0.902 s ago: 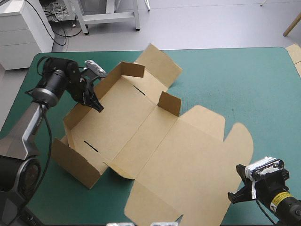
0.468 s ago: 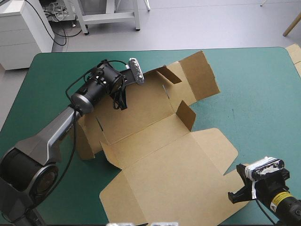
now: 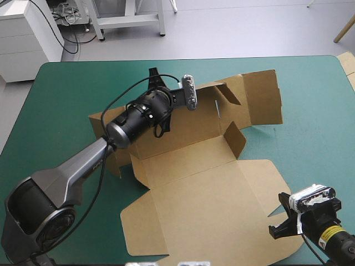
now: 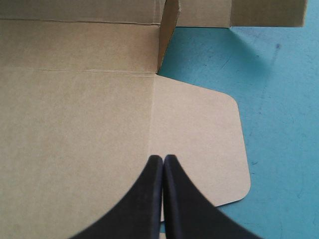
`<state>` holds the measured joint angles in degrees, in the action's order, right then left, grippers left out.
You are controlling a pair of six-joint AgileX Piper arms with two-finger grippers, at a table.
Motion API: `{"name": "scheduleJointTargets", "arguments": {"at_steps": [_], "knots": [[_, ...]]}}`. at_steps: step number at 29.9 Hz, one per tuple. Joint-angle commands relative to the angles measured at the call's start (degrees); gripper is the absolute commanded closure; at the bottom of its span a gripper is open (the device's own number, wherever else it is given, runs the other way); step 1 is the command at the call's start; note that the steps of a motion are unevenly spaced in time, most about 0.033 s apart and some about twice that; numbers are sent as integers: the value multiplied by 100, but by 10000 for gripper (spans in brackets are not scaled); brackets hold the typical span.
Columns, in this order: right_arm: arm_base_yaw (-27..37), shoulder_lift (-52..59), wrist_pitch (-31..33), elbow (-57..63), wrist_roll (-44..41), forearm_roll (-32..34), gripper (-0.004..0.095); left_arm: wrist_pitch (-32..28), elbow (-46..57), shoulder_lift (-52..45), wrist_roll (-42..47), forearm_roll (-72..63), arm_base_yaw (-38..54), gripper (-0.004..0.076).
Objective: Fold the box
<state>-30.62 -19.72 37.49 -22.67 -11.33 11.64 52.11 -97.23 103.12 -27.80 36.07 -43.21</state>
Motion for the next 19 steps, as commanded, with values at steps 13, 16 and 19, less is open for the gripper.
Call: {"name": "scheduleJointTargets", "arguments": {"at_steps": [13,16,19], "knots": [[27,-32,-416,-142,47,93,928,-747,1621,-352,3105,4592,-909,731],[27,-32,-416,-142,47,93,928,-817,1965,-557,3665,4789,-969,731],[27,-32,-428,-137,47,93,928,-901,2373,-879,3903,4937,-1041,731]]}}
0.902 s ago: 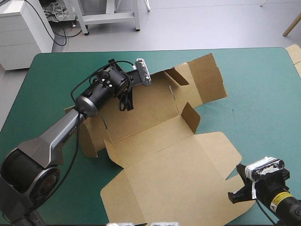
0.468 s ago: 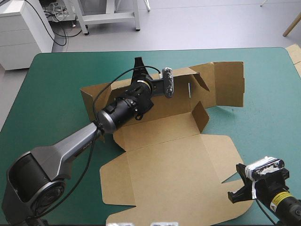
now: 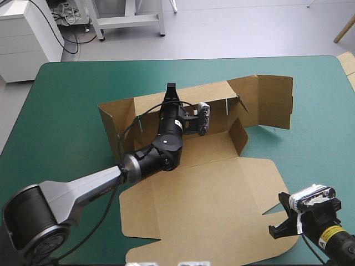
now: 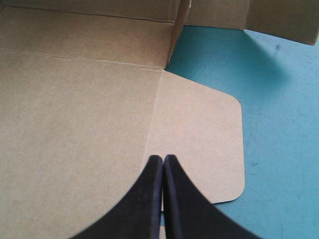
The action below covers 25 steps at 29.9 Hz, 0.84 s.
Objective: Fold the box
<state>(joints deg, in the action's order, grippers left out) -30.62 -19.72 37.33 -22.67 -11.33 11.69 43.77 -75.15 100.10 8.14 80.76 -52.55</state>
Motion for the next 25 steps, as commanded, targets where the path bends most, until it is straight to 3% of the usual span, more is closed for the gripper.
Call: {"name": "scheduleJointTargets", "arguments": {"at_steps": [1,8,11,22,25], "knots": [[27,-32,-412,-137,47,88,928,-143,315,-713,310,480,-139,731],[27,-32,-399,-137,47,88,928,-992,1485,-1681,827,1105,-241,731],[27,-32,-399,-137,47,88,928,-1018,1887,-1853,1045,1723,-241,731],[27,-32,-424,-137,47,88,926,-1221,2033,-1704,1071,1726,-241,731],[27,-32,-424,-137,75,88,862,-1201,2033,-1704,1060,1726,-241,731]]}}
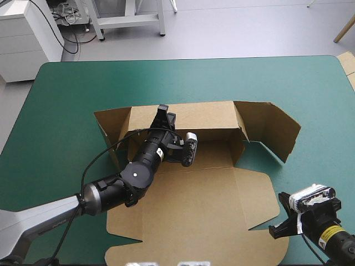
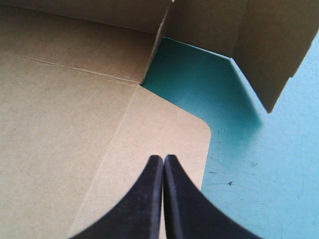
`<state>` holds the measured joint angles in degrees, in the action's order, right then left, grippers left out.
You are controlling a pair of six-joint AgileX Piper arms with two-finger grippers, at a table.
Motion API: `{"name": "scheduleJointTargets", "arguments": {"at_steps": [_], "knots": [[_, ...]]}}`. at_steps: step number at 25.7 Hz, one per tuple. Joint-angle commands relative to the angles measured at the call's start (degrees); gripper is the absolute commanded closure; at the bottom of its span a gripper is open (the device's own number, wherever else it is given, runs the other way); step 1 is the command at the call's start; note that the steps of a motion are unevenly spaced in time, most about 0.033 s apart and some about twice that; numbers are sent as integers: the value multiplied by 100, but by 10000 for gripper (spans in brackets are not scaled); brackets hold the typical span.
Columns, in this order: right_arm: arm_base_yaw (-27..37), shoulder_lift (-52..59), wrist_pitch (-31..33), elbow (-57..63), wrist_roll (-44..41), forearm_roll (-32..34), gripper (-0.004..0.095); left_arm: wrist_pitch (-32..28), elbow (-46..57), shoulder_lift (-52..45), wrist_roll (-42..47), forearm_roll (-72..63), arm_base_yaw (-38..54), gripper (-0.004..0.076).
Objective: Fold the box
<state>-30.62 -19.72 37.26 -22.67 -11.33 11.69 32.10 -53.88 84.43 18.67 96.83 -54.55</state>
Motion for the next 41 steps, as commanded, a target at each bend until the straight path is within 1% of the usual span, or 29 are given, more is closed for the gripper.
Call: {"name": "scheduleJointTargets", "arguments": {"at_steps": [1,3,8,9,10,14,16,17,18,19,20,22,24,26,28,30,31,32,35,37,39,41], "knots": [[27,-32,-417,-137,128,88,808,-34,-94,-136,-6,120,-41,731],[27,-32,-417,-137,142,77,654,-34,-94,-136,-19,120,-41,731],[27,-32,-417,-137,142,100,87,-34,-94,-136,-19,120,-41,731],[27,-32,-417,-148,129,123,0,-34,-94,-136,-19,120,-41,731],[27,-32,-417,-159,65,158,-32,-34,-94,-136,-19,120,-41,731],[27,-73,-433,-491,-468,453,-18,-34,-94,-136,-19,110,-41,731],[27,-177,-454,-766,-687,725,-18,-45,-94,-136,-19,110,-41,731],[27,-255,-470,-926,-802,923,-18,-54,-94,-136,-19,110,-41,731],[27,-478,-454,-1271,-1296,1475,-18,-54,-94,-136,-19,110,-41,731],[27,-591,-413,-1411,-1607,1720,-18,-54,-94,-136,-19,110,-41,731],[27,-924,-228,-1774,-2344,2269,-18,-54,-94,-136,-8,110,-41,731],[27,-1480,-109,-2298,-2699,2536,-18,-54,-94,-126,-8,110,-41,731],[27,-1999,-181,-2816,-2769,2560,-18,-2,-94,-109,1,98,-41,731],[27,-2625,-64,-3392,-2713,2560,-18,125,-94,-109,1,109,-41,731],[27,-3348,31,-4103,-2527,2560,-17,311,-94,-109,1,109,-41,731],[217,-4038,178,-4848,-2282,2550,-17,339,-94,-109,1,109,-41,731],[394,-4329,328,-5198,-2023,2356,-17,339,-94,-109,1,109,-41,731],[581,-4570,506,-5493,-1639,1989,-17,339,-94,-109,1,109,-41,731],[1505,-5419,1157,-6579,-29,195,-17,379,-94,-109,79,101,-41,731],[2177,-6024,1817,-7320,1082,-1169,-17,427,-94,-109,322,101,-41,731],[2629,-6573,2392,-7900,1451,-1859,-17,476,-94,-109,378,101,-41,731],[2841,-6980,2822,-8454,1503,-2170,-17,455,-94,-109,391,101,-41,731]]}}
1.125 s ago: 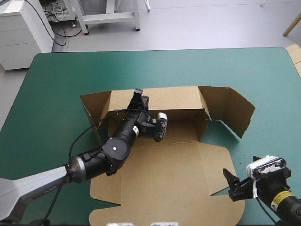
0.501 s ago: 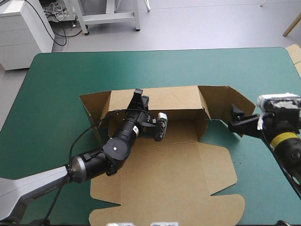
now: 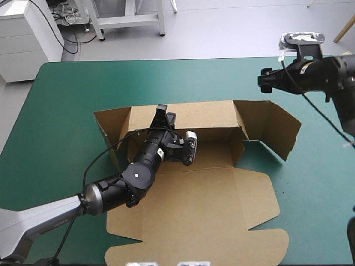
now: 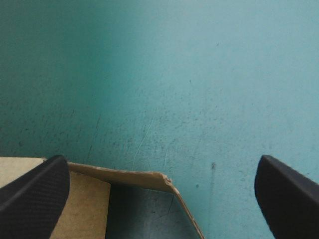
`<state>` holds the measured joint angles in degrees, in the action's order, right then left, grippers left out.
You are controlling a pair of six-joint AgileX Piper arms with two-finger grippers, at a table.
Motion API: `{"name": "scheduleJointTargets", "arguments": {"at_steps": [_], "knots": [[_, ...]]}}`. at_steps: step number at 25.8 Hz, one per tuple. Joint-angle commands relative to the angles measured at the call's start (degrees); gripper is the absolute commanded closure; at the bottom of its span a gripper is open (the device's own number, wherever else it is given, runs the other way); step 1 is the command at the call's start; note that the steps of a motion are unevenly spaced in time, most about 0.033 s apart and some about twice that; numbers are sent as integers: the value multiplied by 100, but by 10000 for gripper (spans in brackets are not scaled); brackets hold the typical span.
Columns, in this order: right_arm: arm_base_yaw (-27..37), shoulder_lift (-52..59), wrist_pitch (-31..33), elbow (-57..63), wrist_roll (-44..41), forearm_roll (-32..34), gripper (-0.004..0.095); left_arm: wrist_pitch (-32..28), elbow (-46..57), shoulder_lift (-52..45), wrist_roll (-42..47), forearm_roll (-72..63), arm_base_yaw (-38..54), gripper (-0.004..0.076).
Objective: Fold the box
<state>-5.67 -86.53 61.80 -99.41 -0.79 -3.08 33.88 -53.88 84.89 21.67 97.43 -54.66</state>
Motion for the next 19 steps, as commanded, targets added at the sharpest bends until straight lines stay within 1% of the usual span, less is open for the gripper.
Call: {"name": "scheduleJointTargets", "arguments": {"at_steps": [1,7,16,19], "knots": [[405,-490,523,-1029,481,-741,-17,258,-94,-155,92,41,-30,731],[429,-1245,511,-1828,623,-755,-18,187,-94,-155,-48,41,-30,731],[429,-2169,521,-1847,828,-768,-18,201,-94,-155,-48,41,-30,731],[429,-2205,532,-1784,870,-768,-18,201,-94,-155,-48,41,-30,731]]}}
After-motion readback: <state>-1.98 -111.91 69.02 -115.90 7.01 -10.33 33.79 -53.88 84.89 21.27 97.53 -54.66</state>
